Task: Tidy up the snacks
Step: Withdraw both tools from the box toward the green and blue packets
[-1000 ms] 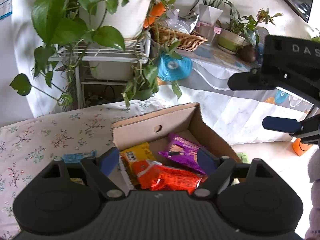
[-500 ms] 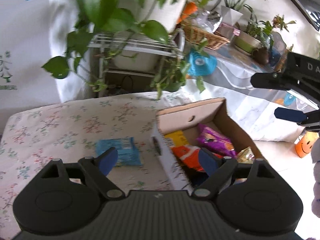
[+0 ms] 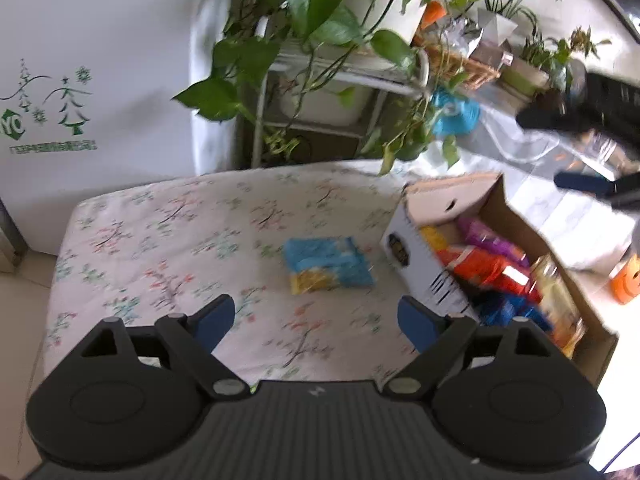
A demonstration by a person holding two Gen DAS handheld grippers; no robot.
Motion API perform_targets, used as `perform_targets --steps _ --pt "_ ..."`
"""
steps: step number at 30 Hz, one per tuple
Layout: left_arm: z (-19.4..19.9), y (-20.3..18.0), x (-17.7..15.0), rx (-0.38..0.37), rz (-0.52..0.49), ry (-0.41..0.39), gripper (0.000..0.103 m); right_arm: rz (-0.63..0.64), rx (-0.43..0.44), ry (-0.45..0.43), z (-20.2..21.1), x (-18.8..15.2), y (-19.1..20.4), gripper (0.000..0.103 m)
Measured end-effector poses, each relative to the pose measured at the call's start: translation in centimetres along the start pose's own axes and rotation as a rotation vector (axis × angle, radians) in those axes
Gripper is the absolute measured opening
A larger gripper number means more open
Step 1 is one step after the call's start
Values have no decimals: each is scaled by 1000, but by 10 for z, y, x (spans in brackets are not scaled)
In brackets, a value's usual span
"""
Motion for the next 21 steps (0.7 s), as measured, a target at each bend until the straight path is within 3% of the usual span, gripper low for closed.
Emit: perform_targets --steps 5,13,21 --pt "-4 10 -26 4 -36 52 89 24 87 51 -16 -13 20 94" --pt "-28 22 -54 63 37 174 89 28 201 156 -47 -36 48 94" --pt "-42 17 -66 138 -9 183 89 11 181 242 -82 -61 53 94"
Point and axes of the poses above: each gripper's, at about its wrist camera, not at the fingertips, and z roughly against the way its jaws point, y to its left, x to its top, the point moved 7 cm from there along -z, roughly the way its jaws point, and after that the axes turned 11 degrees about x, right-handed, at the moved point
